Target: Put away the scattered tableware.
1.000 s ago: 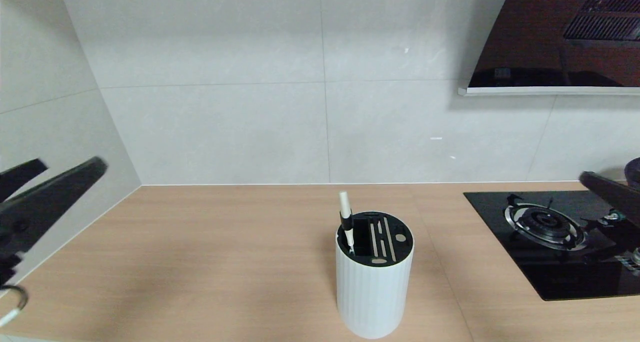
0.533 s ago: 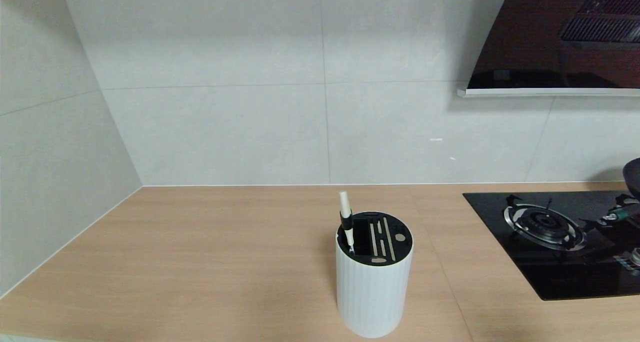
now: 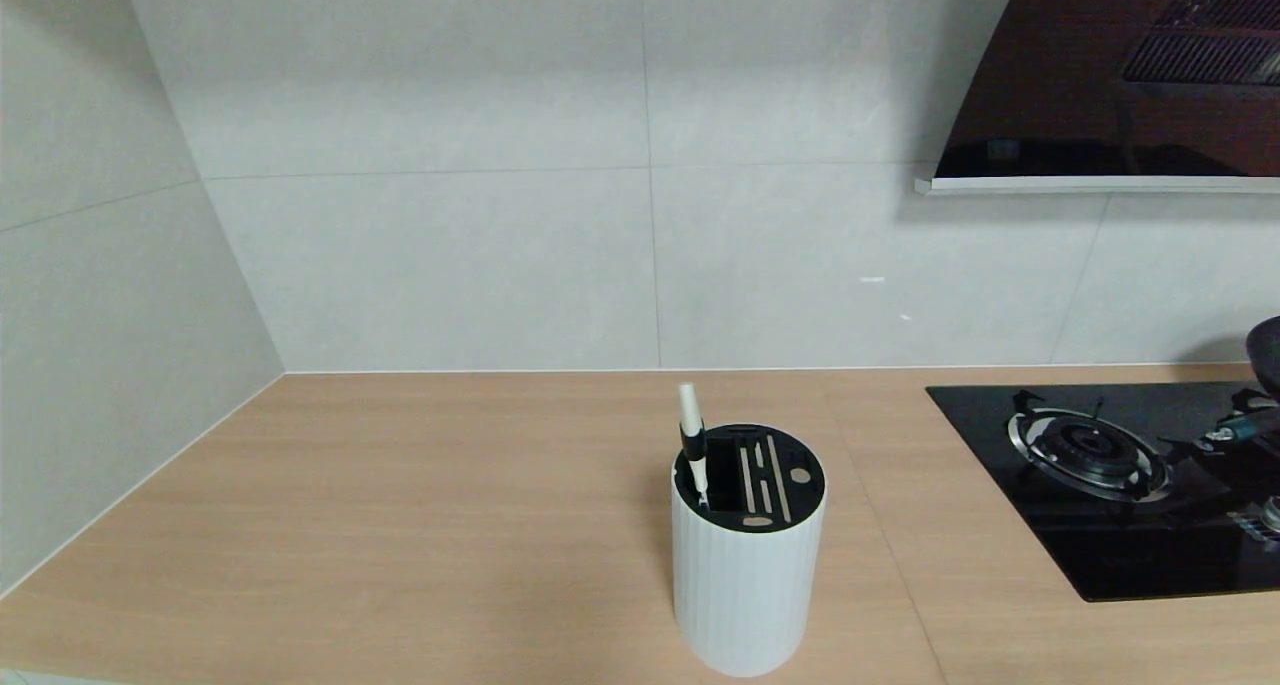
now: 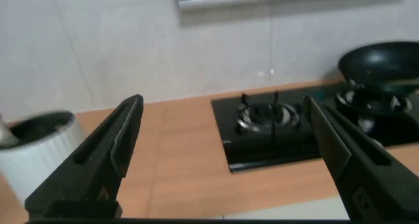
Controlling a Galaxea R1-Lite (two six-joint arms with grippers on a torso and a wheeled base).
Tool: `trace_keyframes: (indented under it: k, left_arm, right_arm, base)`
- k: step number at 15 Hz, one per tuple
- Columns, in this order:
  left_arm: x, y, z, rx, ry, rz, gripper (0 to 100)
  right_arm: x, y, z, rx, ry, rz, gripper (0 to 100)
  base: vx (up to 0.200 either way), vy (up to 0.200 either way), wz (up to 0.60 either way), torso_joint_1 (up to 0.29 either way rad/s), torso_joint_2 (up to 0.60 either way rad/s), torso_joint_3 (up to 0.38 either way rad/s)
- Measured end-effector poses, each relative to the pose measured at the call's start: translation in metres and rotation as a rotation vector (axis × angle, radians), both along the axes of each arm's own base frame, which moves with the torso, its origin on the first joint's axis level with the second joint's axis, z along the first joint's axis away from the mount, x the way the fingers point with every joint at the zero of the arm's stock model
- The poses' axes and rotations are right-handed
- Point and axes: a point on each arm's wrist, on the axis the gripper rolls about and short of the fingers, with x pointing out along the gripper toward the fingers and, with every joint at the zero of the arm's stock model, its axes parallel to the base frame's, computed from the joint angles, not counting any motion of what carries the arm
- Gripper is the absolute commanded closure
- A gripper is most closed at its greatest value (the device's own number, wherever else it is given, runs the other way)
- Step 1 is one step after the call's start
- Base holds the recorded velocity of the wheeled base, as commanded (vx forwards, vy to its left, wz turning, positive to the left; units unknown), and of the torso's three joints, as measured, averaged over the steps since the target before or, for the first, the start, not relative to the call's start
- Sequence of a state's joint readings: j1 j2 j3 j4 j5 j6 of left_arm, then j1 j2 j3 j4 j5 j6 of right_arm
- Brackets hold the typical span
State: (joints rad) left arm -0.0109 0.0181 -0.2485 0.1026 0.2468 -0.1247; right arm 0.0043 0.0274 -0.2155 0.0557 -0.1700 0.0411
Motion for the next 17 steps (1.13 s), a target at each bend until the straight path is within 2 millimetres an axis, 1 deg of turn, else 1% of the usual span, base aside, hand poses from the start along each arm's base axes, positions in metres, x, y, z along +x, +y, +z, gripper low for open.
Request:
trace_keyframes:
  k: [2,4,5,8,11,13,17]
  left_arm:
    - [0.012,0.000,-0.027,0.001,0.053,0.006,0]
    - [0.020,-0.002,-0.044,0.010,0.058,-0.058,0]
    - [0.022,-0.003,-0.048,0.028,0.079,-0.092,0]
    - [0.023,-0.006,-0.053,0.105,0.105,-0.224,0]
    - [0.023,-0.007,-0.057,0.195,0.146,-0.277,0]
    - [0.023,-0.007,-0.057,0.153,0.143,-0.279,0]
    - [0.023,-0.007,-0.057,0.151,0.142,-0.279,0]
  right_arm:
    - [0.009,0.000,-0.021,0.001,0.023,-0.005,0]
    - [0.016,0.000,-0.040,0.001,0.059,-0.002,0]
    - [0.017,0.001,-0.044,0.002,0.079,0.002,0]
    - [0.018,0.002,-0.050,-0.002,0.109,0.080,0]
    - [0.018,0.003,-0.052,-0.064,0.134,0.124,0]
    - [0.018,0.003,-0.053,-0.048,0.134,0.127,0]
    - [0.018,0.003,-0.053,-0.042,0.135,0.133,0]
  base:
    - [0.000,0.000,0.00,0.000,0.00,0.000]
    - [0.000,0.000,0.00,0.000,0.00,0.000]
    - [0.000,0.000,0.00,0.000,0.00,0.000]
    - [0.000,0.000,0.00,0.000,0.00,0.000]
    - [0.000,0.000,0.00,0.000,0.00,0.000]
    - [0.000,0.000,0.00,0.000,0.00,0.000]
    - [0.000,0.000,0.00,0.000,0.00,0.000]
